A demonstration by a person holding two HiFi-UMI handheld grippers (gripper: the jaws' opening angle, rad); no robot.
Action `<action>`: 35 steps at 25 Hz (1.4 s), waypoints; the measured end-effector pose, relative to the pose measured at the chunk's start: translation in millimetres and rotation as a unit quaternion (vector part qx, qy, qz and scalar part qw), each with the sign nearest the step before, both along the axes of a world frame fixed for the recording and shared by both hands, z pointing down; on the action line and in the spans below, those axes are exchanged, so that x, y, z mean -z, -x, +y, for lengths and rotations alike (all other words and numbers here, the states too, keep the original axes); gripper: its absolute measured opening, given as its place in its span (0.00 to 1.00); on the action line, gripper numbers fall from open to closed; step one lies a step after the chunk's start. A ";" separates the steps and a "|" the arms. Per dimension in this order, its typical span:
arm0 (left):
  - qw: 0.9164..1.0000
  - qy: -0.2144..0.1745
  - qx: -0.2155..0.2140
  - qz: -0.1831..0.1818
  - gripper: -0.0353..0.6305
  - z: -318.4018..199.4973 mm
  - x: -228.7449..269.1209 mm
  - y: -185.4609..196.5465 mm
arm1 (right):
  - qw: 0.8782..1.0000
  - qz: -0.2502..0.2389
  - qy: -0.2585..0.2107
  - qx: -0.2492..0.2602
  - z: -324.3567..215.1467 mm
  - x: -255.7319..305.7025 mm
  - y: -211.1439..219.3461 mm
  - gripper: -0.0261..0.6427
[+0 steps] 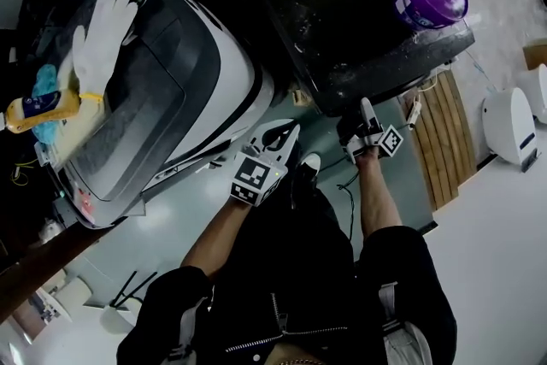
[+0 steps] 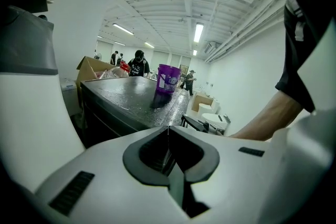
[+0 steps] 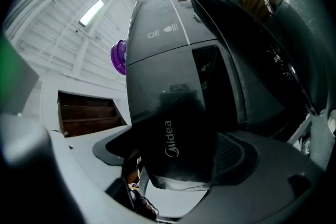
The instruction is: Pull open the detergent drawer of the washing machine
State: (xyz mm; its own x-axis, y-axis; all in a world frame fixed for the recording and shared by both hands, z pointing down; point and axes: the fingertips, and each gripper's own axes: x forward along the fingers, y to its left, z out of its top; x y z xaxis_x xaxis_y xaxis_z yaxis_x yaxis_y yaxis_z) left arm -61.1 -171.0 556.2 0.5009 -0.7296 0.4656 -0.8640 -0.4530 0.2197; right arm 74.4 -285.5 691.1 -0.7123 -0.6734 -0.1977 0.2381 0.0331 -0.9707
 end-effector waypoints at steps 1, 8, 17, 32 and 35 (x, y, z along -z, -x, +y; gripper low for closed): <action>1.000 0.001 -0.001 -0.001 0.09 -0.4 -0.4 0.3 | 1.000 -0.008 -0.001 -0.006 1.5 -0.2 -1.0 0.70; 1.000 0.015 -0.003 -0.016 0.09 2.3 -5.8 8.9 | 0.996 -0.086 -0.012 -0.027 6.6 -6.4 -15.5 0.63; 0.999 0.026 -0.007 -0.029 0.09 -2.3 -13.3 15.2 | 0.996 -0.085 -0.028 -0.031 9.6 -8.3 -12.6 0.55; 0.999 0.031 -0.008 -0.028 0.09 -8.4 -18.7 11.8 | 0.996 -0.079 -0.038 -0.019 28.1 -7.8 -30.3 0.48; 0.999 0.031 -0.014 -0.030 0.09 -9.5 -21.9 10.2 | 0.996 -0.080 -0.037 -0.007 27.4 -6.8 -27.2 0.49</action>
